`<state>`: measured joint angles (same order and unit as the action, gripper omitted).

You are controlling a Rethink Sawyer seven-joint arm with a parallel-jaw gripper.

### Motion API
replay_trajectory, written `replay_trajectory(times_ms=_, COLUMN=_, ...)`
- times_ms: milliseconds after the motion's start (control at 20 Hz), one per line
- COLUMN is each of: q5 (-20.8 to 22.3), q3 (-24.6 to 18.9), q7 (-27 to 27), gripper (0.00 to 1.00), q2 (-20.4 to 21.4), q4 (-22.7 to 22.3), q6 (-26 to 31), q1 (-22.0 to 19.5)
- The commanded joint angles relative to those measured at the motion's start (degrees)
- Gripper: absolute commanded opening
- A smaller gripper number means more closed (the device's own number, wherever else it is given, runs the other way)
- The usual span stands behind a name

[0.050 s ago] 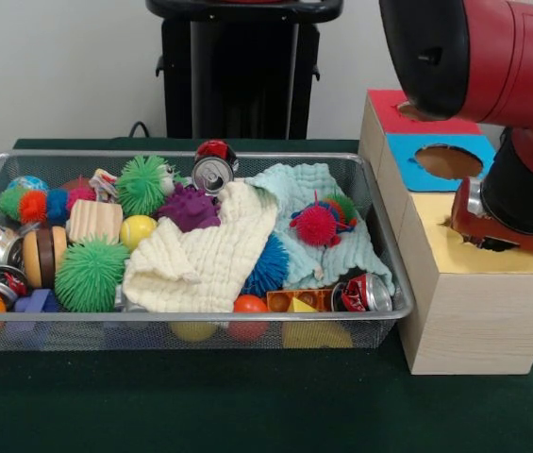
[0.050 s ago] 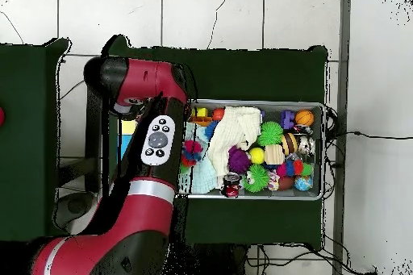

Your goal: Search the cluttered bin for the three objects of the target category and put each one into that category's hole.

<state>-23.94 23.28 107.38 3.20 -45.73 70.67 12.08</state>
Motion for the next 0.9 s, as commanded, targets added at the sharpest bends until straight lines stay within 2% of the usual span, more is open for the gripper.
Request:
replay_trajectory(times_ms=50, q5=3.8, q3=-6.6, q7=4.1, gripper=0.0, q2=-4.1, q4=-12.0, q6=-3.7, q1=-1.5)
replay_trajectory(times_ms=150, q5=4.3, q3=-7.5, q7=2.2, gripper=0.0, q2=-2.3, q4=-16.4, q6=-10.5, q1=-1.2)
replay_trajectory(times_ms=300, q5=4.7, q3=-11.4, q7=-1.6, gripper=0.0, q2=2.0, q4=-25.6, q6=-26.6, q1=-2.2)
replay_trajectory(times_ms=400, q5=5.5, q3=-17.0, q7=-4.3, gripper=0.0, q2=5.8, q4=-33.3, q6=-41.1, q1=-5.2)
replay_trajectory(times_ms=500, q5=9.0, q3=-25.1, q7=-6.1, gripper=0.0, q2=9.6, q4=-41.1, q6=-56.2, q1=-10.6)
replay_trajectory(times_ms=550, q5=11.5, q3=-28.1, q7=-6.3, gripper=0.0, q2=10.6, q4=-43.7, q6=-60.9, q1=-13.0)
replay_trajectory(times_ms=650, q5=15.3, q3=-31.6, q7=-7.0, gripper=0.0, q2=12.5, q4=-47.2, q6=-64.2, q1=-16.1)
replay_trajectory(times_ms=700, q5=16.7, q3=-32.3, q7=-6.9, gripper=0.0, q2=13.4, q4=-48.2, q6=-64.2, q1=-16.9)
replay_trajectory(times_ms=800, q5=19.8, q3=-33.5, q7=-6.2, gripper=0.0, q2=14.1, q4=-49.1, q6=-64.1, q1=-18.4)
replay_trajectory(times_ms=900, q5=23.7, q3=-35.5, q7=-4.5, gripper=0.0, q2=13.3, q4=-49.2, q6=-66.9, q1=-20.2)
